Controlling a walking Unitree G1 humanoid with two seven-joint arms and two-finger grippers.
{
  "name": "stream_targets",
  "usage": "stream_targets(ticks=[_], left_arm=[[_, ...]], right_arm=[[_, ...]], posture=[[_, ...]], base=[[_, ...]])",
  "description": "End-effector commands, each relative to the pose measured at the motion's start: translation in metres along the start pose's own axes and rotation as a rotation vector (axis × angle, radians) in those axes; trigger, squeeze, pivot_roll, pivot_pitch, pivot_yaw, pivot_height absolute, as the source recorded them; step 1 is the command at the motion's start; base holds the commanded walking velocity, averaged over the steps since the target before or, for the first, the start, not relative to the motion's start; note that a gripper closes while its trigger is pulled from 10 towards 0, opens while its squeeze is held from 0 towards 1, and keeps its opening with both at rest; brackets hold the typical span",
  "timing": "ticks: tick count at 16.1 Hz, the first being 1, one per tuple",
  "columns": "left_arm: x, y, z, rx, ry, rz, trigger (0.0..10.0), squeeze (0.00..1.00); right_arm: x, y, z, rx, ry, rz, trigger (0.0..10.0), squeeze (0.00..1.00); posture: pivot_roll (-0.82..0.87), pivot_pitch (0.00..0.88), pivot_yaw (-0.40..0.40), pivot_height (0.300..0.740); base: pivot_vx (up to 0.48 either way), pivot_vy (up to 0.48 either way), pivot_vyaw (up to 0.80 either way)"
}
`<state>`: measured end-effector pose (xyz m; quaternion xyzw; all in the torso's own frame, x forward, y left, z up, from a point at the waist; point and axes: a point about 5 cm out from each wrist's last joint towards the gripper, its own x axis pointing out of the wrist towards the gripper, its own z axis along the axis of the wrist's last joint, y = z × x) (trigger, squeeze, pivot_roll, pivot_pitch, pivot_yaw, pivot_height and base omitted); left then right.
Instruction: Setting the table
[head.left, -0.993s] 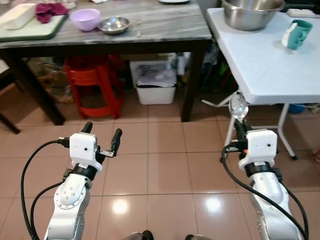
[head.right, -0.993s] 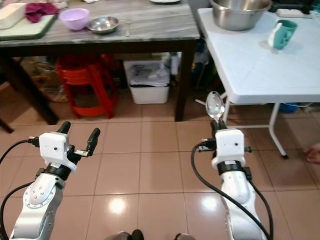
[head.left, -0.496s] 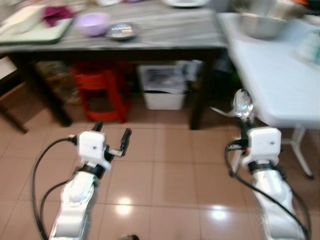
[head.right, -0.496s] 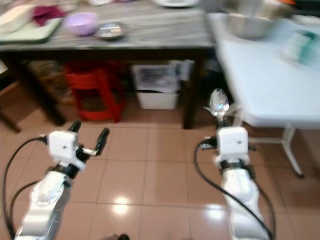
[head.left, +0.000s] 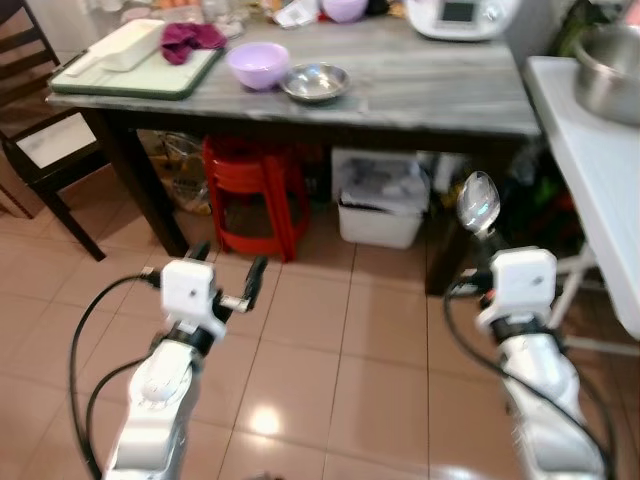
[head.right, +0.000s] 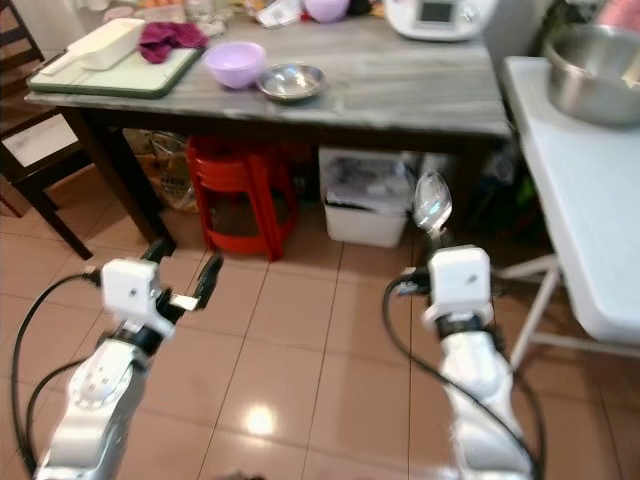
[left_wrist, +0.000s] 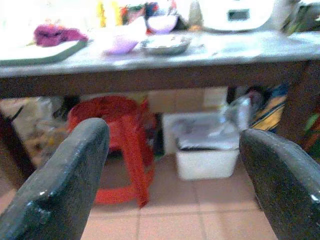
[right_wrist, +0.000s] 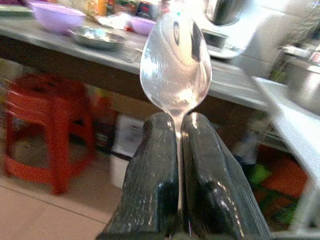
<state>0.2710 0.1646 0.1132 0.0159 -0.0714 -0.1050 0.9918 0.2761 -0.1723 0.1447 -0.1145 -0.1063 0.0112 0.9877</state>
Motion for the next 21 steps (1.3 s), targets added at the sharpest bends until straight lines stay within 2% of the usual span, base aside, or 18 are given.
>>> stream_targets(ticks=[1, 9, 17, 21], left_arm=[[0.0020, -0.0039, 0.0019, -0.005, -0.010, -0.021, 10.0, 0.00], [0.0017, -0.0096, 0.0006, -0.017, -0.007, -0.039, 10.0, 0.00], [0.0034, -0.0111, 0.0012, -0.023, -0.010, -0.043, 10.0, 0.00], [0.0044, -0.0116, 0.0011, -0.026, -0.008, -0.046, 10.0, 0.00]], right_arm=[[-0.0021, -0.0085, -0.0001, 0.005, 0.002, -0.028, 10.0, 0.00], [-0.0024, -0.0075, -0.0006, 0.022, 0.010, -0.028, 10.0, 0.00], [-0.0014, -0.0074, 0.0006, 0.029, 0.005, -0.027, 10.0, 0.00], [-0.0004, -0.0068, 0.0013, 0.033, 0.003, -0.025, 10.0, 0.00]], posture=[[-0.17, 0.149, 0.041, 0.740], [-0.17, 0.157, 0.039, 0.740], [-0.18, 0.162, 0.038, 0.740], [-0.18, 0.163, 0.038, 0.740]], base=[[0.379, 0.000, 0.00], [0.380, 0.000, 0.00], [0.378, 0.000, -0.48], [0.380, 0.000, 0.00]])
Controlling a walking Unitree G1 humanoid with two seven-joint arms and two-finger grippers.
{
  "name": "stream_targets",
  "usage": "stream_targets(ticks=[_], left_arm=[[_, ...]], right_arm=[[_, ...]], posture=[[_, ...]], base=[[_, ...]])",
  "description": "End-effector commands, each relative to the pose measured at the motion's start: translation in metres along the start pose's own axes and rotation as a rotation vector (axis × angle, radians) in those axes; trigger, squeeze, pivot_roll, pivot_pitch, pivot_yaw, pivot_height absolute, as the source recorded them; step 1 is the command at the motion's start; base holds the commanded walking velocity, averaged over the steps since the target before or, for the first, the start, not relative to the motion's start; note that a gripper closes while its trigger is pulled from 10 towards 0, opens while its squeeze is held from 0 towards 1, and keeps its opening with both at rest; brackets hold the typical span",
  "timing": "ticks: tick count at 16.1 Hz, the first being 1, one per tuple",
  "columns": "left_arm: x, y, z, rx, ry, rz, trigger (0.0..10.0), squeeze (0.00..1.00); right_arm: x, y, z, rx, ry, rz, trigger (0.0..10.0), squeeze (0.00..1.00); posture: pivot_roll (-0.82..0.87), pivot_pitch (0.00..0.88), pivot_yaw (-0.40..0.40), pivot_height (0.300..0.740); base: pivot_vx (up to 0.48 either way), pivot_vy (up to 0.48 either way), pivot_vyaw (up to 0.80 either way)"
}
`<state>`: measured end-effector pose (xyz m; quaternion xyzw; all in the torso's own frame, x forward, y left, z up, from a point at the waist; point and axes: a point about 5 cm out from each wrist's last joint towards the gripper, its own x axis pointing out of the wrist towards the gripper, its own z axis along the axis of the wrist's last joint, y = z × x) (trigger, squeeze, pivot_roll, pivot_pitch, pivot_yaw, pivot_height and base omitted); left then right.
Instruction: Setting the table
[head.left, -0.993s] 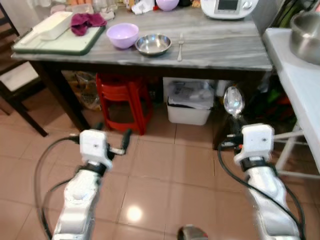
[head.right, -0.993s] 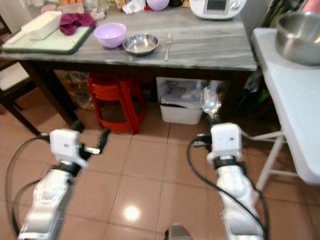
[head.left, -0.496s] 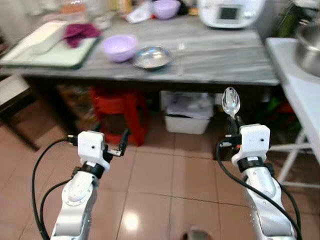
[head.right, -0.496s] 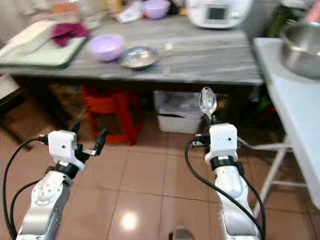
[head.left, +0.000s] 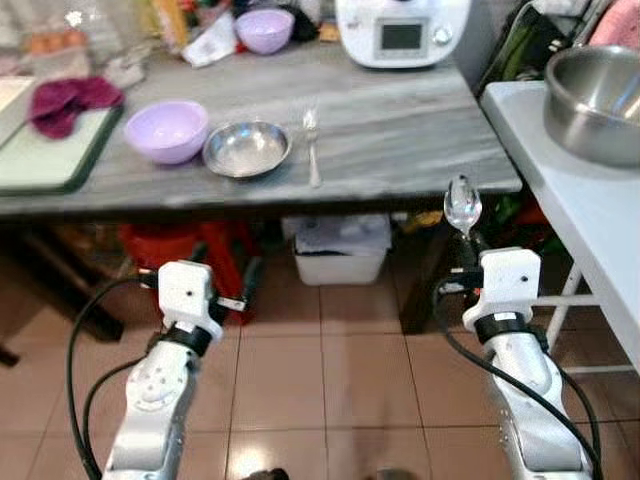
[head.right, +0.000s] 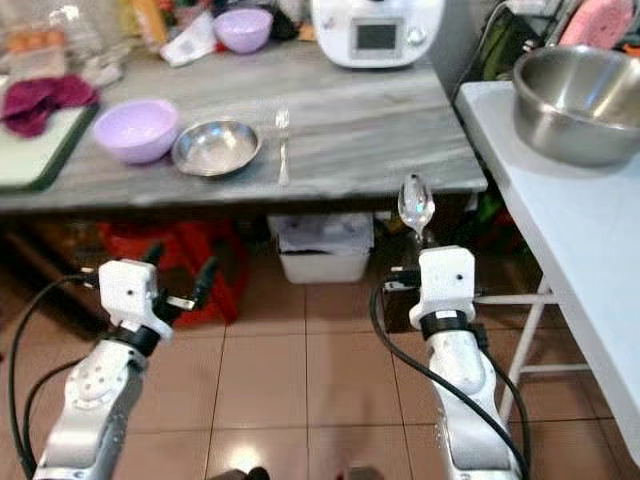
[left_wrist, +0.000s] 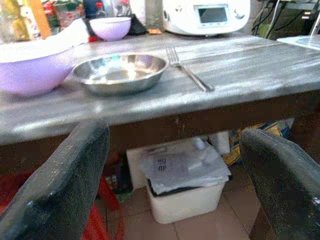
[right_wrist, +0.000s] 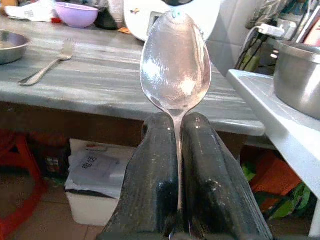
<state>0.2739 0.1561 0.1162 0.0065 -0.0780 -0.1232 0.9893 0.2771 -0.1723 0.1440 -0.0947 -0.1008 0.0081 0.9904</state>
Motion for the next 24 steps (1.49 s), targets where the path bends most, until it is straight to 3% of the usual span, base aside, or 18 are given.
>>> stream_targets(ticks=[1, 9, 15, 24], left_arm=[[-0.0004, -0.0042, -0.0019, -0.006, 0.008, -0.011, 10.0, 0.00], [0.0003, -0.0044, -0.0026, -0.011, 0.010, -0.012, 10.0, 0.00], [0.0011, -0.0052, -0.0052, -0.033, 0.027, -0.013, 10.0, 0.00], [0.0006, -0.0071, -0.0056, -0.030, 0.028, -0.021, 10.0, 0.00]], right_arm=[[-0.0011, -0.0069, 0.0023, -0.005, -0.009, -0.016, 10.0, 0.00], [0.0009, -0.0049, 0.0027, -0.002, -0.011, -0.010, 10.0, 0.00], [0.0023, -0.0039, 0.0023, 0.001, -0.012, -0.007, 10.0, 0.00], [0.0020, -0.0024, 0.0022, 0.004, -0.011, -0.008, 10.0, 0.00]], posture=[[-0.18, 0.163, 0.038, 0.740], [-0.17, 0.155, 0.038, 0.740], [-0.17, 0.155, 0.038, 0.740], [-0.18, 0.160, 0.038, 0.740]], base=[[0.379, 0.000, 0.00], [0.363, 0.000, 0.00], [0.000, 0.000, 0.00], [0.000, 0.373, 0.00]])
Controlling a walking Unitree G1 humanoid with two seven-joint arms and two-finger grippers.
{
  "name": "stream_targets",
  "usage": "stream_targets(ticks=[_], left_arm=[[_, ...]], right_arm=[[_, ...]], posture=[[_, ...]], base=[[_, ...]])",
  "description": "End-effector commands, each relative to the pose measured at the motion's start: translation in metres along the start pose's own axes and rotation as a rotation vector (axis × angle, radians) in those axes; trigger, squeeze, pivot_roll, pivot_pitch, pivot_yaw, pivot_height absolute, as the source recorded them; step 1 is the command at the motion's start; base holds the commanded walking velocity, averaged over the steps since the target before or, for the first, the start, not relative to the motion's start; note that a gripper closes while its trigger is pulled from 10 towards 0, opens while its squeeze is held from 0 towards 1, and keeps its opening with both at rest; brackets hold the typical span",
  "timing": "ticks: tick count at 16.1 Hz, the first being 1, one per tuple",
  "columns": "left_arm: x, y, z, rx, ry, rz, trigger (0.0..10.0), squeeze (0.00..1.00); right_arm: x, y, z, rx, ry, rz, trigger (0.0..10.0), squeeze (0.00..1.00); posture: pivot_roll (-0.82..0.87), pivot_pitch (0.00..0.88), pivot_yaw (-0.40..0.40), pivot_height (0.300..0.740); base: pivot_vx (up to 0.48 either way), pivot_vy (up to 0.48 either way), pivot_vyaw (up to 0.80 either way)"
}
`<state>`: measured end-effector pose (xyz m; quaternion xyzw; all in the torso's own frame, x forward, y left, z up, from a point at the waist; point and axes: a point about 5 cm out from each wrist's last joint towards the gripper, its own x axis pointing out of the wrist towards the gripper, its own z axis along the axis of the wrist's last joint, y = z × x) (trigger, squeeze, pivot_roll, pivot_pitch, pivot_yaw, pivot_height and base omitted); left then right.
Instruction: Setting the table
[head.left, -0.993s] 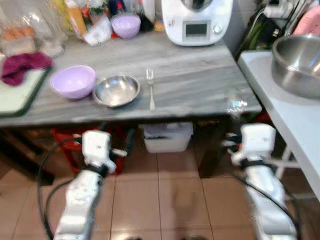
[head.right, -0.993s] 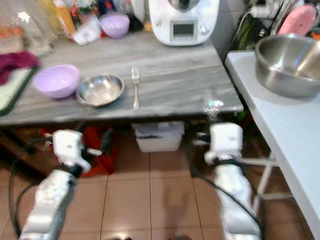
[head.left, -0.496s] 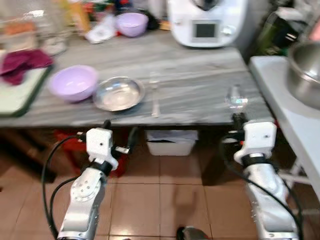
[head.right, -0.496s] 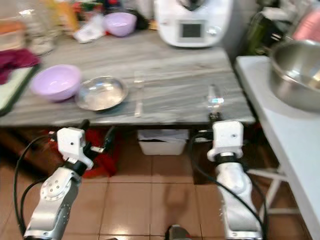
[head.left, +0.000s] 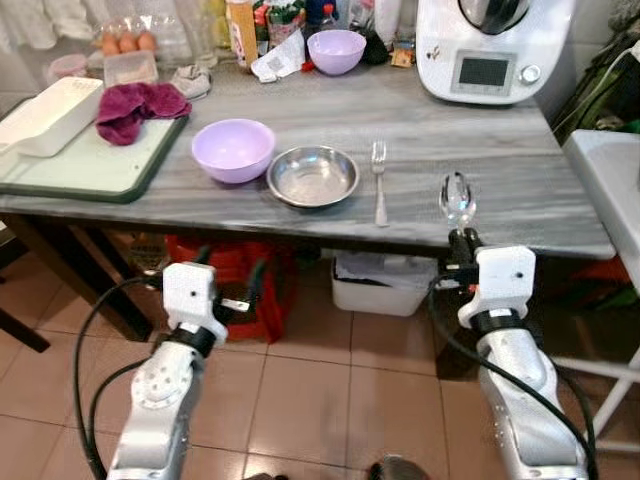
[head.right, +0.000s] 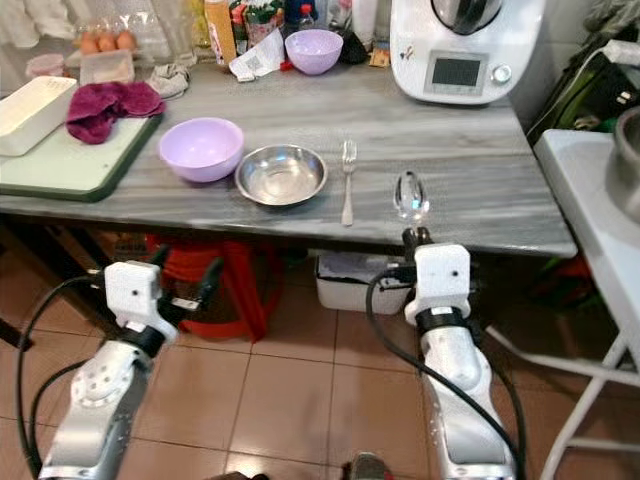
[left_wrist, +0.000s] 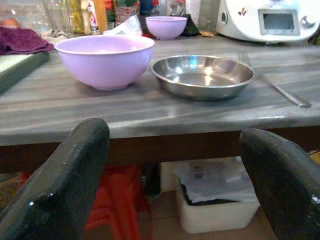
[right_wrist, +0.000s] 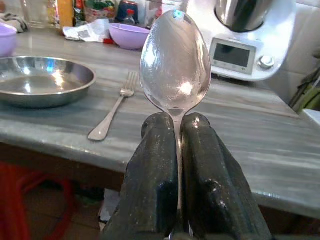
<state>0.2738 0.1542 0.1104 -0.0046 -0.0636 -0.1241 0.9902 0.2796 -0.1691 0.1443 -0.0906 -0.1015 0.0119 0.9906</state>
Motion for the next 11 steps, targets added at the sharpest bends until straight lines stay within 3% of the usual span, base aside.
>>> stream_targets(ticks=[1, 11], left_arm=[[0.0011, -0.0052, -0.0001, -0.003, 0.004, -0.021, 10.0, 0.00], [0.0028, -0.0076, 0.0042, 0.001, -0.015, -0.040, 10.0, 0.00]], right_arm=[[-0.0006, -0.0056, 0.0018, -0.005, -0.008, -0.016, 10.0, 0.00], [-0.0006, -0.0026, 0.0024, 0.002, -0.011, -0.017, 10.0, 0.00]], posture=[[-0.18, 0.160, 0.038, 0.740], [-0.18, 0.177, 0.044, 0.740]], base=[[0.000, 0.315, 0.00], [0.000, 0.000, -0.50]])
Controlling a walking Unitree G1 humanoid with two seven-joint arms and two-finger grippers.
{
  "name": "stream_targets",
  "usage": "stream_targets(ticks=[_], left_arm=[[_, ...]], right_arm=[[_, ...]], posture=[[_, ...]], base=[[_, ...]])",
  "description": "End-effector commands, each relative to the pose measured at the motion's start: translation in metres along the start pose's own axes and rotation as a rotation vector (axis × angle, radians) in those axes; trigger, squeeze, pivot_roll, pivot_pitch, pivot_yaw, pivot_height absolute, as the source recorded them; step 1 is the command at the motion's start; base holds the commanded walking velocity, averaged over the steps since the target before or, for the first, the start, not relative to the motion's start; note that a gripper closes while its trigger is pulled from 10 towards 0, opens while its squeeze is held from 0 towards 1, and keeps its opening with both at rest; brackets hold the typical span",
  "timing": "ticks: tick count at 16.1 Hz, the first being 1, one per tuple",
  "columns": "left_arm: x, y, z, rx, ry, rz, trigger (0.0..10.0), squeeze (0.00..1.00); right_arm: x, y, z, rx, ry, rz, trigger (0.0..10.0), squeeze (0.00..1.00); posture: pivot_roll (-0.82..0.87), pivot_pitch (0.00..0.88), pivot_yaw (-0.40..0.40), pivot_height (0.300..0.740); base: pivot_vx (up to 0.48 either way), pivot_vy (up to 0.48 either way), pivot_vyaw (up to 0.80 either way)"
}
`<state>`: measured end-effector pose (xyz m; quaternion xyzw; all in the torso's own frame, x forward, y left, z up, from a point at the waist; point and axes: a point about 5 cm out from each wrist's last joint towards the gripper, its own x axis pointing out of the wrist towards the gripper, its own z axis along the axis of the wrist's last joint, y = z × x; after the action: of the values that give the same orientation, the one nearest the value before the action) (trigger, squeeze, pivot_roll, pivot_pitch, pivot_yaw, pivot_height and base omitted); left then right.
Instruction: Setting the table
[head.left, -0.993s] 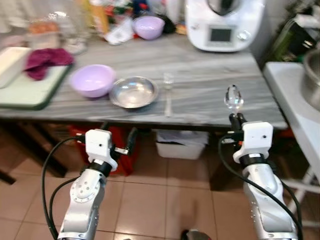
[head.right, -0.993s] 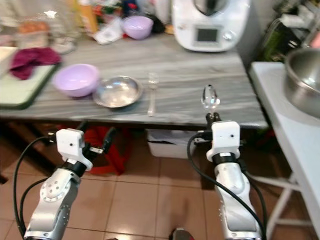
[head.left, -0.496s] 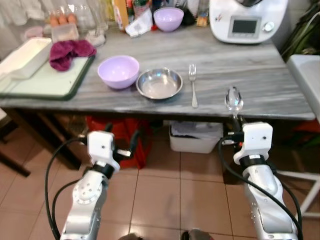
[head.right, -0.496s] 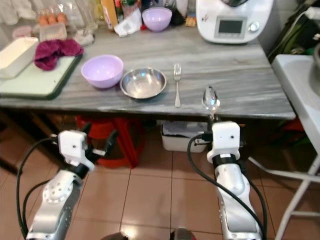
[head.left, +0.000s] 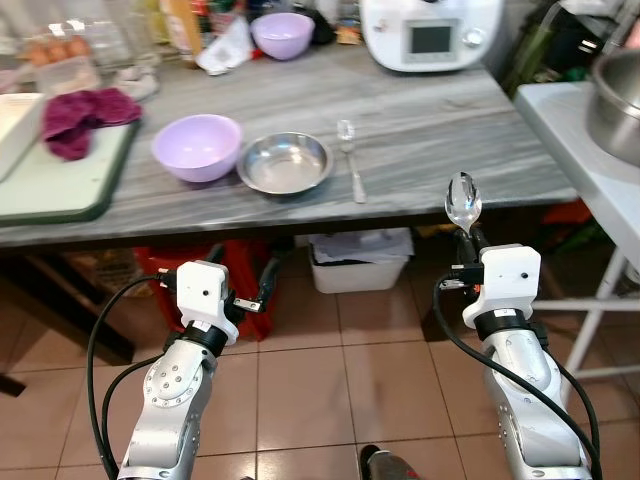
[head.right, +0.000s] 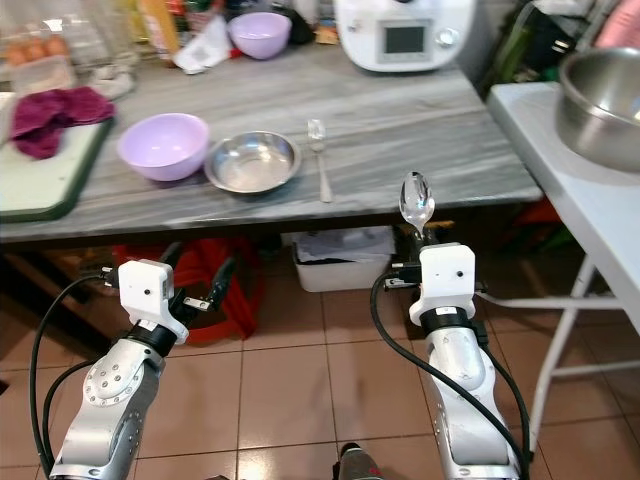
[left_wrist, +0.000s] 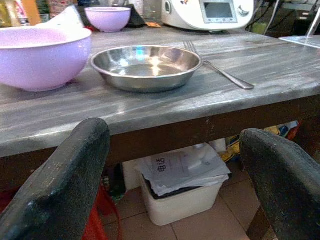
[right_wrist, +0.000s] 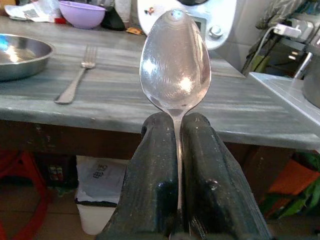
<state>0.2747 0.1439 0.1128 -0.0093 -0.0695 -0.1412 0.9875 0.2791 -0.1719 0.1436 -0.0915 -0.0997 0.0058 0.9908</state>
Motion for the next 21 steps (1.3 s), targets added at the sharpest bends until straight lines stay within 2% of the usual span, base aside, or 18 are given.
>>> stream_targets(ticks=[1, 12, 16, 21], left_arm=[[-0.0012, 0.0009, 0.0032, 0.008, -0.009, -0.012, 10.0, 0.00], [-0.0002, -0.0020, 0.0027, -0.009, -0.007, -0.038, 10.0, 0.00], [-0.0002, -0.0019, 0.0028, -0.007, -0.008, -0.038, 10.0, 0.00], [-0.0034, 0.0041, 0.0058, 0.013, -0.019, 0.002, 10.0, 0.00]], right_arm=[[-0.0002, 0.0005, 0.0041, 0.007, -0.017, -0.002, 10.0, 0.00], [0.0017, -0.0013, 0.0041, 0.001, -0.018, 0.001, 10.0, 0.00], [0.0038, -0.0006, 0.0057, -0.039, -0.029, 0.014, 10.0, 0.00], [0.0021, 0.0008, 0.0048, -0.041, -0.029, 0.016, 10.0, 0.00]], posture=[[-0.18, 0.179, 0.039, 0.740], [-0.18, 0.176, 0.036, 0.740], [-0.18, 0.170, 0.036, 0.740], [-0.18, 0.169, 0.036, 0.740]], base=[[0.000, 0.000, -0.46], [0.304, 0.000, -0.57], [0.342, 0.000, 0.00], [0.111, 0.000, 0.52]])
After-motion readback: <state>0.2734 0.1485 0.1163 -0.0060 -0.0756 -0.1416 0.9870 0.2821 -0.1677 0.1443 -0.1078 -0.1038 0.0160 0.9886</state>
